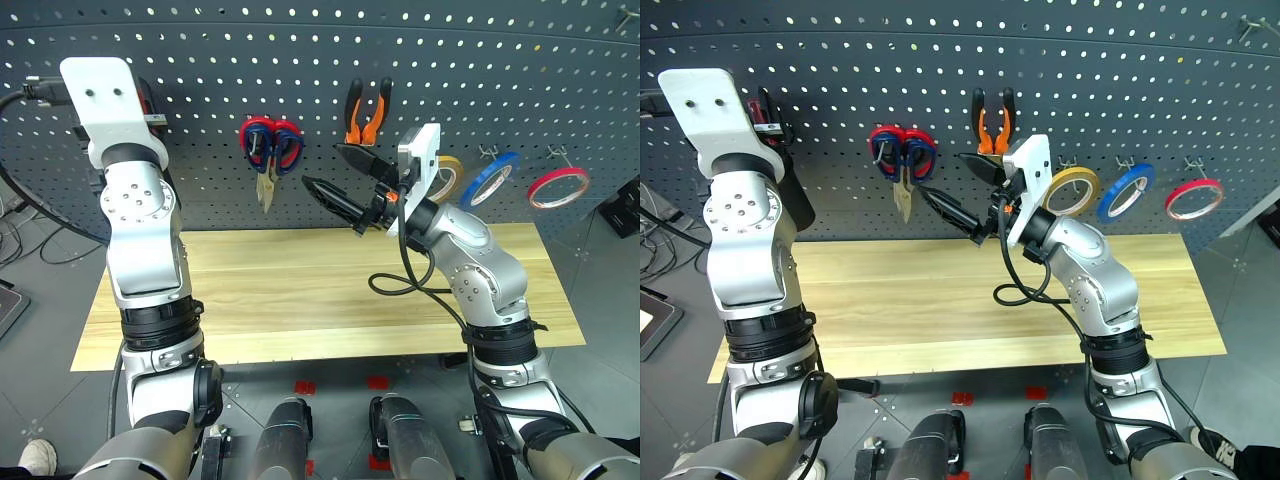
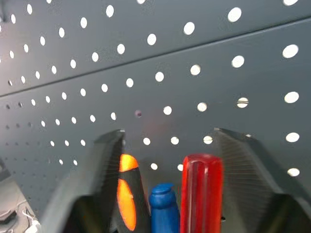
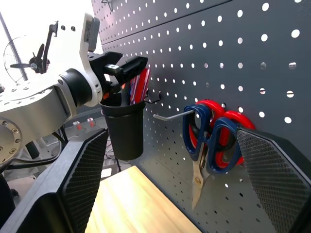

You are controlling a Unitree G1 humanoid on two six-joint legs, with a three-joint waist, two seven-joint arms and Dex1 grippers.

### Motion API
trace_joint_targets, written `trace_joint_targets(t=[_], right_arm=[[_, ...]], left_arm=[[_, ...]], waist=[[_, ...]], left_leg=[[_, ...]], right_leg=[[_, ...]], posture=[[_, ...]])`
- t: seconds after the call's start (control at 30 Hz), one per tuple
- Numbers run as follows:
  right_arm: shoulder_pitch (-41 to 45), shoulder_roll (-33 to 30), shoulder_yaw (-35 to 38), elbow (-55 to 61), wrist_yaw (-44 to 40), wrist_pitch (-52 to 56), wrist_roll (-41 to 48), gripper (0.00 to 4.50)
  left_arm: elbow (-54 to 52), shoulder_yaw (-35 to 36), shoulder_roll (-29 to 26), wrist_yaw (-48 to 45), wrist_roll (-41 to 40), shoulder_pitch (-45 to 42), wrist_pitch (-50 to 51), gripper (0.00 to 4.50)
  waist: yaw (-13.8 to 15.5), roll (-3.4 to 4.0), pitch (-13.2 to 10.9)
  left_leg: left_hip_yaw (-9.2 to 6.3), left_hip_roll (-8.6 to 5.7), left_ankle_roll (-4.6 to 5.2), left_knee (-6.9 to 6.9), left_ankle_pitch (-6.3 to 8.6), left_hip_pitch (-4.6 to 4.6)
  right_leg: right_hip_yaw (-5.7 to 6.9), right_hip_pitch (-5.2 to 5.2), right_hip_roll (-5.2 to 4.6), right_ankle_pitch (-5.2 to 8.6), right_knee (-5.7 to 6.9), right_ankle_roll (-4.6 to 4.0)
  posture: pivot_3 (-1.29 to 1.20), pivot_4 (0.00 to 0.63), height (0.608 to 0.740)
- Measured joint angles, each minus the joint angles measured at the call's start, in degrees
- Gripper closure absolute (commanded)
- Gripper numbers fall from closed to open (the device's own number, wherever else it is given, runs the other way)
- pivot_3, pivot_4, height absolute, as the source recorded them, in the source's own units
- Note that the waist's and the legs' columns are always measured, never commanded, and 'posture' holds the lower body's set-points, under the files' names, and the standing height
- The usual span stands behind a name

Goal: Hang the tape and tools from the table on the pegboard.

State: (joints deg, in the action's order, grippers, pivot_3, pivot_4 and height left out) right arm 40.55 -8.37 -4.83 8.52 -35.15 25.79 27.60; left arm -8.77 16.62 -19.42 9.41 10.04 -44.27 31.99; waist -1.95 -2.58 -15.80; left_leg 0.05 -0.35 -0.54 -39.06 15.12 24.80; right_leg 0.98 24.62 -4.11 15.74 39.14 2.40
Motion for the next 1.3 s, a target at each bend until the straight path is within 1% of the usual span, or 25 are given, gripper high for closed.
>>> trace_joint_targets(t=[0.03, 0.27, 0.43, 0.5, 0.67, 0.77, 0.83, 0.93, 1.0, 1.13, 1.2, 1.3], right_arm=[[0.0, -0.1, 0.0, -0.1, -0.2, -0.2, -0.1, 0.00], [0.0, -0.4, 0.0, -1.3, -0.9, -0.4, -0.6, 0.00], [-0.2, -0.8, 0.0, -1.3, -1.1, -0.5, -1.2, 0.00], [-0.9, -1.3, 0.0, -1.3, -1.2, -0.5, -1.3, 0.00], [-1.8, -3.5, 0.2, -0.4, -1.4, -0.4, -1.5, 0.00], [-3.5, -5.6, 0.4, 2.7, -0.8, -0.2, -1.9, 0.00], [-5.5, -6.5, 0.4, 5.0, 0.9, -0.1, -3.1, 0.00], [-10.5, -7.1, 0.2, 8.7, 5.0, 0.5, -6.3, 0.00], [-14.1, -7.2, -0.1, 10.4, 8.1, 1.1, -8.7, 0.00], [-20.2, -7.4, -1.1, 11.3, 13.1, 2.1, -13.4, 0.00], [-22.6, -6.4, -0.5, 10.6, 16.7, 3.3, -15.1, 0.00], [-24.0, -4.8, 1.3, 5.3, 22.5, 5.1, -18.0, 0.00]], left_arm=[[0.0, 0.0, 0.0, 0.0, 0.0, 0.1, 0.2, 0.05], [-1.4, 0.3, 0.2, 0.0, -0.7, 0.4, 1.5, 0.05], [-3.9, 0.8, 2.3, -0.3, -3.1, 1.7, 1.7, 0.05], [-6.0, 0.0, 2.6, -2.2, -4.4, 2.7, 1.7, 0.05], [-14.4, -4.4, 1.0, -7.3, -4.8, 7.4, 3.6, 0.05], [-22.3, -7.5, 1.9, -9.4, -5.4, 13.3, 6.7, 0.05], [-27.9, -8.9, 4.3, -9.6, -5.6, 18.4, 9.3, 0.05], [-34.3, -12.4, 7.6, -9.6, -5.7, 28.9, 11.5, 0.05], [-36.2, -13.9, 10.0, -9.5, -6.0, 35.8, 11.2, 0.05], [-34.6, -14.7, 13.6, -9.5, -7.1, 45.1, 8.9, 0.05], [-31.4, -14.5, 14.5, -9.5, -7.7, 46.0, 7.2, 0.05], [-24.6, -13.7, 15.3, -10.2, -9.1, 45.2, 3.8, 0.05]], waist=[[0.0, -0.01, 0.0], [0.0, -0.03, 0.3], [0.1, -0.02, 0.6], [0.1, -0.02, 0.7], [0.0, 0.03, 0.8], [0.0, 0.01, 1.2], [0.1, 0.02, 1.4], [0.1, 0.03, 2.0], [0.1, 0.07, 2.3], [0.4, 0.27, 3.0], [0.5, 0.32, 3.2], [0.5, 0.41, 3.5]], left_leg=[[0.00, 0.00, 0.00, 0.00, 0.00, 0.00], [0.00, 0.00, 0.00, 0.00, 0.00, 0.00], [0.00, -0.01, 0.00, -0.02, 0.00, 0.00], [0.01, -0.01, 0.00, -0.01, 0.00, 0.00], [0.02, 0.01, 0.00, 0.01, 0.00, -0.01], [0.03, 0.01, 0.00, 0.03, 0.00, -0.01], [0.03, 0.00, 0.01, 0.03, 0.01, -0.01], [-0.04, 0.02, 0.03, 0.04, 0.02, -0.05], [-0.05, 0.02, 0.06, 0.04, 0.04, -0.10], [-0.08, 0.00, 0.19, 0.03, 0.11, -0.24], [-0.06, -0.03, 0.30, 0.02, 0.17, -0.33], [0.02, -0.07, 0.42, 0.02, 0.24, -0.42]], right_leg=[[0.00, 0.00, 0.00, 0.00, 0.00, 0.00], [-0.01, 0.00, 0.00, 0.00, 0.00, 0.00], [-0.01, -0.01, 0.00, 0.00, 0.00, 0.00], [-0.02, -0.02, 0.00, 0.00, 0.00, 0.00], [-0.07, -0.01, 0.00, 0.00, 0.00, 0.00], [-0.11, -0.01, 0.00, 0.00, -0.02, 0.00], [-0.15, -0.03, 0.00, 0.00, -0.03, 0.00], [-0.30, -0.14, 0.00, 0.00, -0.05, -0.01], [-0.34, -0.23, 0.00, 0.00, -0.10, -0.01], [-0.33, -0.43, 0.00, 0.00, -0.14, -0.01], [-0.33, -0.52, 0.02, 0.01, -0.14, -0.01], [-0.32, -0.56, 0.11, 0.01, -0.11, -0.01]], posture=[[-0.05, 0.190, 0.740], [-0.05, 0.187, 0.740], [-0.06, 0.185, 0.740], [-0.06, 0.185, 0.740], [-0.05, 0.184, 0.740], [-0.05, 0.187, 0.740], [-0.05, 0.189, 0.740], [-0.06, 0.190, 0.740], [-0.07, 0.191, 0.740], [-0.08, 0.184, 0.740], [-0.08, 0.184, 0.740], [-0.09, 0.177, 0.740]])
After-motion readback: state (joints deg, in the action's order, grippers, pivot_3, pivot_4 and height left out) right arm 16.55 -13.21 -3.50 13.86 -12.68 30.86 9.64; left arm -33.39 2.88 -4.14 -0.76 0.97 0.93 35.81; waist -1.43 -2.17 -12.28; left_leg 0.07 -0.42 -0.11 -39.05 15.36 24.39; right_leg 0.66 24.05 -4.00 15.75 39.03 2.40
